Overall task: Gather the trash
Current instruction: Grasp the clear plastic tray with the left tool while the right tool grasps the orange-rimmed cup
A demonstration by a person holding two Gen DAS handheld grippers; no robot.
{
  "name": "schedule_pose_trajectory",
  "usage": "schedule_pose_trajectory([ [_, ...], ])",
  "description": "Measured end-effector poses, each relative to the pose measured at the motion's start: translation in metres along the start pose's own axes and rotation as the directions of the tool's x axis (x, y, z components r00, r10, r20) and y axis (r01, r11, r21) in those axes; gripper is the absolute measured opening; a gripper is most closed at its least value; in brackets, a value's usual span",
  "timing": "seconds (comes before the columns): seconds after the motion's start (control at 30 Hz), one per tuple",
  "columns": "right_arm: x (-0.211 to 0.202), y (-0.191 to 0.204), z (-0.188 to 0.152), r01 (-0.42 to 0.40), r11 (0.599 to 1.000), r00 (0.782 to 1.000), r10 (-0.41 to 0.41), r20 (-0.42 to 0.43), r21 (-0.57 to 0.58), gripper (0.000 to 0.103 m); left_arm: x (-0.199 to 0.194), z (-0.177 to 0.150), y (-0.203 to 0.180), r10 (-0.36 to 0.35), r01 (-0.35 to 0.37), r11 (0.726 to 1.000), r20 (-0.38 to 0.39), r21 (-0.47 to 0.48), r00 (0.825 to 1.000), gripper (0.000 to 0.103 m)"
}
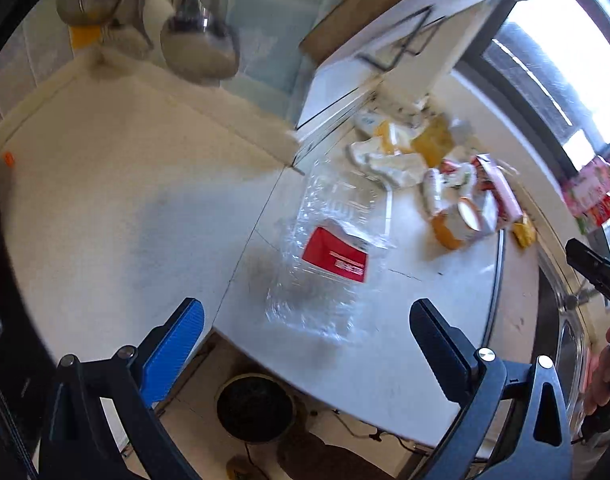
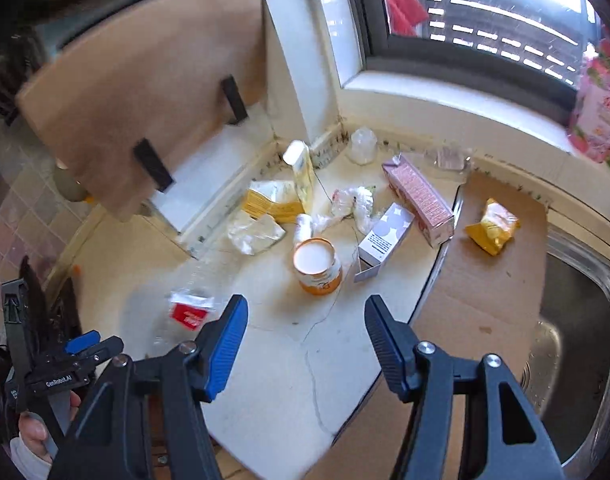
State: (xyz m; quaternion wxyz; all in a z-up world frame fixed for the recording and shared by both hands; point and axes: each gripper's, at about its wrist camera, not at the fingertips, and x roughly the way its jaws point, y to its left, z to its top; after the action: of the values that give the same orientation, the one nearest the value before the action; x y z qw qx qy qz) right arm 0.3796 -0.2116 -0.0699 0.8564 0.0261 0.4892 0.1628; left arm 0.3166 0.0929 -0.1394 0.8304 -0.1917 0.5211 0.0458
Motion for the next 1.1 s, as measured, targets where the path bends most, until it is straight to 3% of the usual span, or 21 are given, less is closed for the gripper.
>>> schedule_pose_trajectory([
  [0.13, 0.05, -0.002, 0.012, -0.003, 0.999, 0.998, 0.001, -0.067, -0.033, 0.061, 0.044, 0.01, 0.011, 0.009, -0.013, 0.998, -0.069, -0.06, 0.998, 0.099],
  [0.33, 0.092, 0.015, 0.02, -0.003, 0.993, 0.995, -0.008, -0.096, -0.118, 0.061, 0.075, 0.02, 0.014, 0.015, -0.022, 0.997, -0.105, -0.074, 0.994, 0.094],
  [0.57, 0.121, 0.026, 0.026, 0.013, 0.987, 0.992, -0.033, -0.123, -0.159, 0.061, 0.091, 0.027, 0.016, -0.021, 0.006, 0.995, -0.15, -0.1, 0.988, 0.075],
  [0.63, 0.123, 0.028, 0.029, 0.024, 0.984, 0.993, -0.043, -0.107, -0.178, 0.061, 0.093, 0.028, 0.014, -0.013, 0.0, 0.996, -0.152, -0.089, 0.988, 0.074],
  [0.73, 0.13, 0.029, 0.032, 0.013, 0.984, 0.992, -0.035, -0.117, -0.18, 0.061, 0.095, 0.029, 0.008, 0.006, -0.014, 0.999, -0.154, -0.051, 0.988, 0.062],
  [0.8, 0.132, 0.03, 0.031, 0.033, 0.98, 0.993, -0.054, -0.103, -0.196, 0.048, 0.096, 0.03, 0.005, -0.001, -0.006, 0.999, -0.165, -0.038, 0.986, 0.039],
  [0.83, 0.132, 0.032, 0.03, 0.041, 0.977, 0.992, -0.064, -0.104, -0.21, 0.043, 0.097, 0.03, 0.003, -0.01, 0.004, 0.999, -0.176, -0.039, 0.984, 0.034],
  [0.9, 0.132, 0.033, 0.03, 0.042, 0.974, 0.993, -0.066, -0.102, -0.221, 0.021, 0.096, 0.03, 0.002, 0.001, -0.008, 0.999, -0.178, -0.035, 0.984, 0.025],
  [1.0, 0.13, 0.033, 0.029, 0.009, 0.977, 0.992, -0.034, -0.119, -0.212, 0.004, 0.091, 0.028, 0.002, -0.012, 0.005, 0.999, -0.16, -0.043, 0.987, 0.011],
  [1.1, 0.126, 0.033, 0.025, 0.012, 0.977, 0.992, -0.038, -0.116, -0.211, 0.002, 0.081, 0.027, 0.0, -0.023, 0.016, 0.998, -0.13, -0.054, 0.991, 0.005],
])
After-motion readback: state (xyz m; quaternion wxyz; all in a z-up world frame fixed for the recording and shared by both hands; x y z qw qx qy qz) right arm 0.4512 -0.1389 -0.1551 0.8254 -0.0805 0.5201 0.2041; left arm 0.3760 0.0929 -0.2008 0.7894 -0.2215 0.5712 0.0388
